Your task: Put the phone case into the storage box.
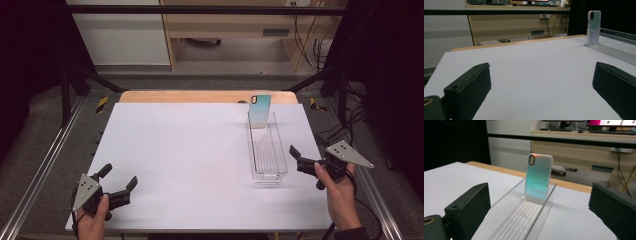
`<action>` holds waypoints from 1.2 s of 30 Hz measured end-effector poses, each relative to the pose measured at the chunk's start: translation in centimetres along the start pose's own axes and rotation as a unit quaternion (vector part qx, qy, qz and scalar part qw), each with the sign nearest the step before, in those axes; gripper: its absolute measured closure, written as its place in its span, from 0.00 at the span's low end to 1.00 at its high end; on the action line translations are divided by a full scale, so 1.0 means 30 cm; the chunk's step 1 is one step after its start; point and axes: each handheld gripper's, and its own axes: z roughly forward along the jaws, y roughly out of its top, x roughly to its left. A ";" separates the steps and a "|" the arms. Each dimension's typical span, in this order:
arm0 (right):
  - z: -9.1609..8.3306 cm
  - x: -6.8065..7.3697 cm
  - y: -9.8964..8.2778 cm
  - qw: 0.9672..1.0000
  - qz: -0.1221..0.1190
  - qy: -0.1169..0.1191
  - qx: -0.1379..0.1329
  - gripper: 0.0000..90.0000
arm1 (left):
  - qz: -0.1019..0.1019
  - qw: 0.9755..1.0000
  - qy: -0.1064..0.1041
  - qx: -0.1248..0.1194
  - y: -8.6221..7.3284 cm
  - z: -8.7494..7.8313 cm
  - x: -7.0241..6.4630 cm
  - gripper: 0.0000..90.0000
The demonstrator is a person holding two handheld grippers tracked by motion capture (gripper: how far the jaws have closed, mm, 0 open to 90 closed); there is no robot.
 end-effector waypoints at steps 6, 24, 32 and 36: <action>-0.007 0.025 -0.035 1.000 -0.003 0.018 0.004 0.05 | -0.001 1.000 0.000 -0.002 0.000 -0.002 0.001 0.02; -0.024 0.040 -0.127 1.000 0.006 0.028 0.013 0.04 | 0.001 1.000 -0.001 -0.003 0.001 -0.002 0.000 0.02; -0.022 0.055 -0.159 0.999 -0.004 0.039 0.016 0.04 | 0.003 1.000 -0.002 -0.004 0.002 -0.004 -0.001 0.02; -0.023 0.062 -0.173 0.999 -0.002 0.045 0.015 0.04 | 0.005 1.000 -0.002 -0.004 0.002 -0.004 -0.001 0.02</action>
